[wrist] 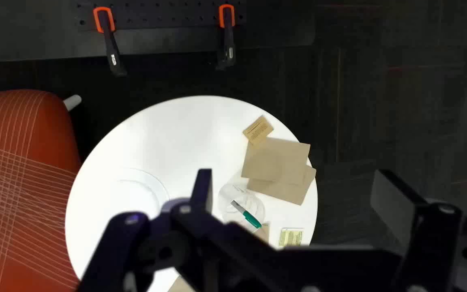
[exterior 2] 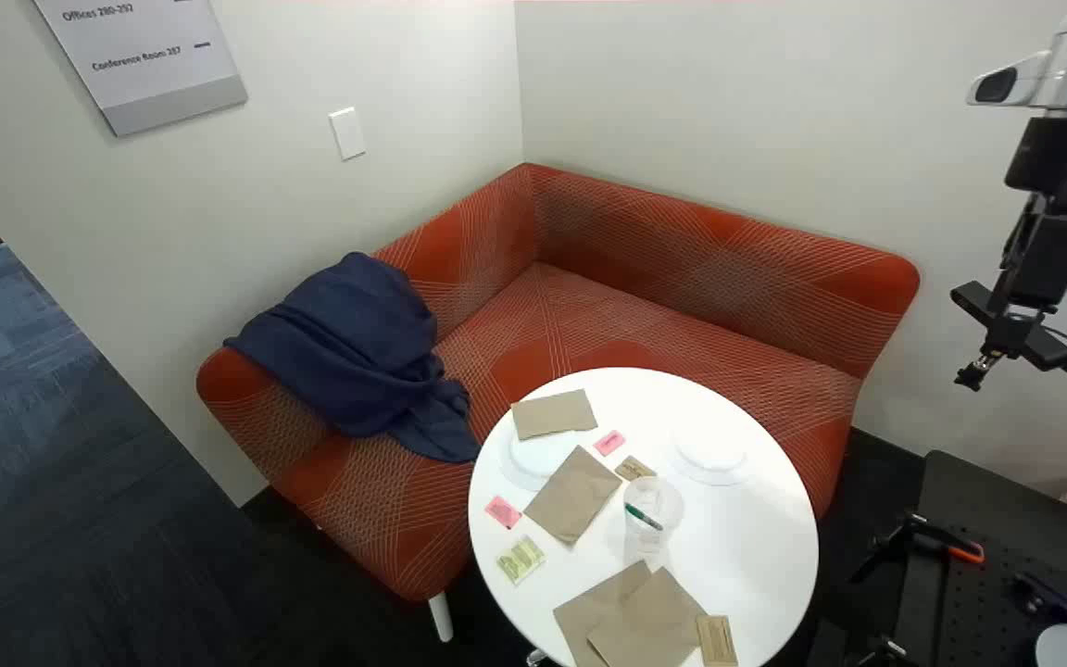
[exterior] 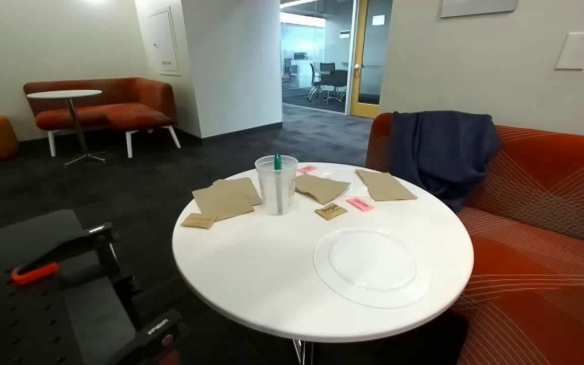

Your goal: Take the green pen out of the clear cup

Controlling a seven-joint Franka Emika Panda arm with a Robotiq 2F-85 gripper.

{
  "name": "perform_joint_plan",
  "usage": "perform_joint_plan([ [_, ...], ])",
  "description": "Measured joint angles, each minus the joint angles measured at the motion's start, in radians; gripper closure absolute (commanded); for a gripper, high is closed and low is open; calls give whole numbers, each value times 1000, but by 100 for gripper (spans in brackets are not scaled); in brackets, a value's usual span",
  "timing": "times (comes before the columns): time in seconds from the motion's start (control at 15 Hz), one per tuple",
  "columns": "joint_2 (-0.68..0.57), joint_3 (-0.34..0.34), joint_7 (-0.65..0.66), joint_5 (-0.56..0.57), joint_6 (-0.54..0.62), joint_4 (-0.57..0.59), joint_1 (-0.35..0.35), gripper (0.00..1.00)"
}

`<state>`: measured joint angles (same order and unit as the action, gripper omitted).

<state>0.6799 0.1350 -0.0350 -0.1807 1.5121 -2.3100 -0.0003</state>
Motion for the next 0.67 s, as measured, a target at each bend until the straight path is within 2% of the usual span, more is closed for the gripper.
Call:
perform_joint_plan([
  [0.67,-6,-9,-5,4,14,-2,-5,0],
])
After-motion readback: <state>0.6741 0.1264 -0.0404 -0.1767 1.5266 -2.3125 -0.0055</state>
